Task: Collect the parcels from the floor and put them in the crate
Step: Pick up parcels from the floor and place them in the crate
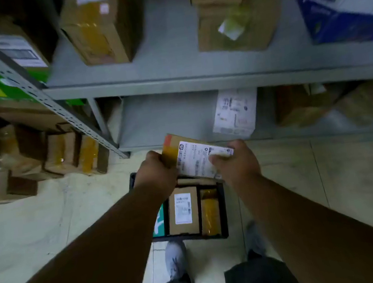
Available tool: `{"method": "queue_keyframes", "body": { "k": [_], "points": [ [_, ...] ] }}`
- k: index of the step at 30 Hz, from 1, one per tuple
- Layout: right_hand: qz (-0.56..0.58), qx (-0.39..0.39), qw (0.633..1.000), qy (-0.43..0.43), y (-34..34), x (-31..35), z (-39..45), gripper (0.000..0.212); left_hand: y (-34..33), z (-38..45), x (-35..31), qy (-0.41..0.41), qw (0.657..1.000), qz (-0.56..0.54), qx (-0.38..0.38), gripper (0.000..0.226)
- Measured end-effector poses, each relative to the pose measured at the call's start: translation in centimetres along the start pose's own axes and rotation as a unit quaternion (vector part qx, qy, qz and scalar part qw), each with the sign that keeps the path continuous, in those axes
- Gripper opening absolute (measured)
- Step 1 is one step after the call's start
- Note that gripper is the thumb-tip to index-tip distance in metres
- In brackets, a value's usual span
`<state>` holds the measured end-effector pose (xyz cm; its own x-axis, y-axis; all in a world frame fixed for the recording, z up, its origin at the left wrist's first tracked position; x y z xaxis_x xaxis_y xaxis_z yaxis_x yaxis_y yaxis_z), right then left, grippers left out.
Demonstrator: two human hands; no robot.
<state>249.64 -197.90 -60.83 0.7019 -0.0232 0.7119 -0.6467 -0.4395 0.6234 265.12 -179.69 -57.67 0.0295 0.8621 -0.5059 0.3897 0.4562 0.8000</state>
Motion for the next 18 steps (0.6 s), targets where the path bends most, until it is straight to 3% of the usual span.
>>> {"method": "queue_keyframes", "body": {
  "k": [4, 9, 13, 18],
  "points": [
    [-0.068, -0.009, 0.997, -0.019, -4.7, -6.2, 2.1, 0.045, -7.3, 2.3, 3.5, 0.021, 0.998, -0.019, 0.058, 0.012],
    [-0.107, 0.019, 0.992, -0.065, -12.1, -14.0, 5.9, 0.049, -16.4, 6.7, 6.3, 0.002, 0.998, -0.049, 0.042, 0.020],
    [-0.118, 0.008, 0.992, -0.054, -15.9, -19.3, 8.7, 0.048, -23.2, 8.9, 9.6, -0.009, 0.996, -0.030, 0.079, 0.024],
    [-0.171, 0.008, 0.985, -0.028, -20.6, -25.1, 9.8, 0.049, -27.9, 11.2, 13.1, -0.045, 0.995, -0.059, 0.063, 0.011]
  ]
}}
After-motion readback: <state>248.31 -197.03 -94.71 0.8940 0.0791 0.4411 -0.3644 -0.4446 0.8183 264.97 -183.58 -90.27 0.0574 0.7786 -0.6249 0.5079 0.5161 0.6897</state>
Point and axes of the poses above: each hand's wrist, its own z-axis towards the middle knuckle, its own y-axis out of the back of the hand, x = y × z, the point moved 10 cm from there along z, towards the middle knuckle, and after that the axes turned 14 degrees about -x, right-handed, at the moved point
